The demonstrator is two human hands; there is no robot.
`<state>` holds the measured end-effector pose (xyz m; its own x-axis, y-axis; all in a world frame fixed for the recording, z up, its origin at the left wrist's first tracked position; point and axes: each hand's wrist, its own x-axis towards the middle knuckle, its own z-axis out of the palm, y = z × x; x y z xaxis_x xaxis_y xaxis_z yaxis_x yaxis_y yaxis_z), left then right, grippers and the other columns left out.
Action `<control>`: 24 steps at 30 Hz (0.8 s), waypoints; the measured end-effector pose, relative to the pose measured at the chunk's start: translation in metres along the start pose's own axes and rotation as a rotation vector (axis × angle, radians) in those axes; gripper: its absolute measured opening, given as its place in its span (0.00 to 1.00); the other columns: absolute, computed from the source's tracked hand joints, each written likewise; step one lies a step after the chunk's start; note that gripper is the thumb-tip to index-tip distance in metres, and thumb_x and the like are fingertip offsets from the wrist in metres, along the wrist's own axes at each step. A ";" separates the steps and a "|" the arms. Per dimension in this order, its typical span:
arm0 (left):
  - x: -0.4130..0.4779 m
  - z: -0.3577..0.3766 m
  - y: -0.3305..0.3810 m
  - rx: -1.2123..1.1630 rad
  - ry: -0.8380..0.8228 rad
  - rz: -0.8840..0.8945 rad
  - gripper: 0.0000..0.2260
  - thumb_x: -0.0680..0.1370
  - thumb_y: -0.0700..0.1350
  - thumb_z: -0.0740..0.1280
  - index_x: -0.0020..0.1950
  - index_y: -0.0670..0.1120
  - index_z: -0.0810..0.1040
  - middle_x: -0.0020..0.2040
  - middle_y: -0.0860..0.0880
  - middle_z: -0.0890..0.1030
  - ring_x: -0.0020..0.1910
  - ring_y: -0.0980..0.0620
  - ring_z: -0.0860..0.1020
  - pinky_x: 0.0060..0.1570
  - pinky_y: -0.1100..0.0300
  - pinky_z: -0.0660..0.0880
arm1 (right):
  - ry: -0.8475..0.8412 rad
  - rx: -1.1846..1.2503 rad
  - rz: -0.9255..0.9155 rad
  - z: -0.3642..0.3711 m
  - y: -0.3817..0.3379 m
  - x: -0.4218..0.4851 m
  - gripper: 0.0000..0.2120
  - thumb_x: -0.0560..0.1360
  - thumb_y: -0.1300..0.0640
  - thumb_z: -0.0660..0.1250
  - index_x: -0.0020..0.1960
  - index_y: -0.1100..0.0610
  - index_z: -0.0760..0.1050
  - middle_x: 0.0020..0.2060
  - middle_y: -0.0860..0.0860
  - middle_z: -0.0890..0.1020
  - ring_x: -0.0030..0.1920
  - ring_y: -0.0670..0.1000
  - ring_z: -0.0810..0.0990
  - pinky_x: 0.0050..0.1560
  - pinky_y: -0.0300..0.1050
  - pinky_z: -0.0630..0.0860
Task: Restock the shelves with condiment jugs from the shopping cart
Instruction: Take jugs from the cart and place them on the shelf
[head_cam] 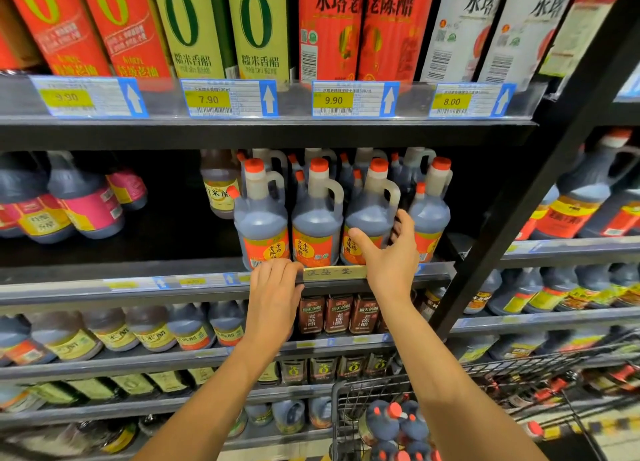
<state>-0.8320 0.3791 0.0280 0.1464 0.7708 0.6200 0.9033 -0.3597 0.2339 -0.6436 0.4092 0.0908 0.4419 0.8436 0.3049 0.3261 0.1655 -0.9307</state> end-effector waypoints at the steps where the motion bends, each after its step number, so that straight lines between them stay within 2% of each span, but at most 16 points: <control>1: 0.001 0.000 0.000 0.000 -0.003 0.000 0.15 0.71 0.39 0.76 0.53 0.45 0.76 0.50 0.48 0.77 0.51 0.47 0.71 0.51 0.55 0.65 | 0.008 -0.005 -0.010 0.001 0.002 -0.001 0.39 0.71 0.45 0.79 0.77 0.51 0.65 0.67 0.49 0.77 0.68 0.50 0.75 0.67 0.56 0.76; 4: 0.002 -0.003 0.003 0.013 -0.009 -0.010 0.14 0.71 0.40 0.76 0.53 0.45 0.76 0.49 0.49 0.77 0.51 0.47 0.70 0.50 0.55 0.65 | 0.022 -0.065 -0.039 -0.001 0.005 -0.005 0.37 0.74 0.48 0.77 0.78 0.52 0.65 0.64 0.51 0.75 0.61 0.42 0.72 0.65 0.51 0.76; 7: 0.001 -0.005 0.004 0.035 -0.018 -0.015 0.14 0.71 0.41 0.76 0.53 0.46 0.76 0.49 0.49 0.77 0.50 0.47 0.71 0.50 0.54 0.65 | -0.017 -0.112 -0.051 -0.009 0.009 -0.008 0.33 0.77 0.51 0.74 0.78 0.54 0.66 0.67 0.51 0.76 0.67 0.48 0.74 0.68 0.53 0.75; 10: 0.002 -0.007 0.006 0.057 -0.051 -0.026 0.13 0.72 0.43 0.74 0.54 0.46 0.76 0.50 0.49 0.76 0.51 0.46 0.71 0.52 0.54 0.66 | -0.109 -0.226 -0.074 -0.024 0.012 -0.010 0.27 0.79 0.56 0.70 0.76 0.57 0.68 0.68 0.52 0.78 0.67 0.53 0.77 0.66 0.51 0.76; 16: 0.004 -0.027 0.009 0.002 -0.173 -0.074 0.15 0.74 0.42 0.71 0.60 0.45 0.79 0.56 0.48 0.77 0.57 0.45 0.74 0.57 0.50 0.73 | -0.358 -0.594 -0.183 -0.054 0.012 -0.023 0.19 0.81 0.55 0.66 0.71 0.57 0.74 0.65 0.54 0.80 0.58 0.56 0.82 0.53 0.53 0.80; 19: -0.003 -0.041 0.009 0.016 -0.237 -0.092 0.14 0.76 0.43 0.67 0.62 0.44 0.79 0.59 0.47 0.77 0.58 0.46 0.75 0.55 0.51 0.75 | -0.437 -0.729 -0.275 -0.063 0.006 -0.038 0.17 0.81 0.55 0.64 0.69 0.54 0.75 0.56 0.54 0.84 0.49 0.55 0.83 0.42 0.50 0.78; 20: -0.008 -0.047 0.010 0.037 -0.279 -0.101 0.14 0.77 0.44 0.66 0.62 0.45 0.79 0.59 0.47 0.78 0.58 0.45 0.75 0.53 0.51 0.75 | -0.475 -0.782 -0.283 -0.066 0.004 -0.044 0.17 0.81 0.54 0.64 0.70 0.53 0.75 0.55 0.54 0.84 0.49 0.55 0.83 0.41 0.49 0.77; 22: -0.021 -0.061 0.014 0.057 -0.387 -0.128 0.14 0.78 0.45 0.63 0.62 0.46 0.78 0.58 0.47 0.78 0.58 0.44 0.76 0.52 0.50 0.75 | -0.579 -0.918 -0.294 -0.072 0.000 -0.057 0.18 0.82 0.53 0.62 0.71 0.53 0.74 0.59 0.54 0.83 0.56 0.57 0.82 0.48 0.51 0.79; 24: -0.040 -0.077 0.021 0.081 -0.481 -0.149 0.12 0.80 0.46 0.62 0.62 0.47 0.78 0.58 0.47 0.78 0.58 0.44 0.77 0.51 0.50 0.76 | -0.681 -1.027 -0.323 -0.078 -0.004 -0.076 0.15 0.82 0.53 0.60 0.65 0.55 0.76 0.56 0.54 0.82 0.56 0.59 0.81 0.47 0.52 0.80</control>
<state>-0.8503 0.3004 0.0658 0.1657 0.9723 0.1651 0.9541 -0.2004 0.2227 -0.6131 0.3045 0.0869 -0.1955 0.9799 0.0389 0.9672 0.1992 -0.1574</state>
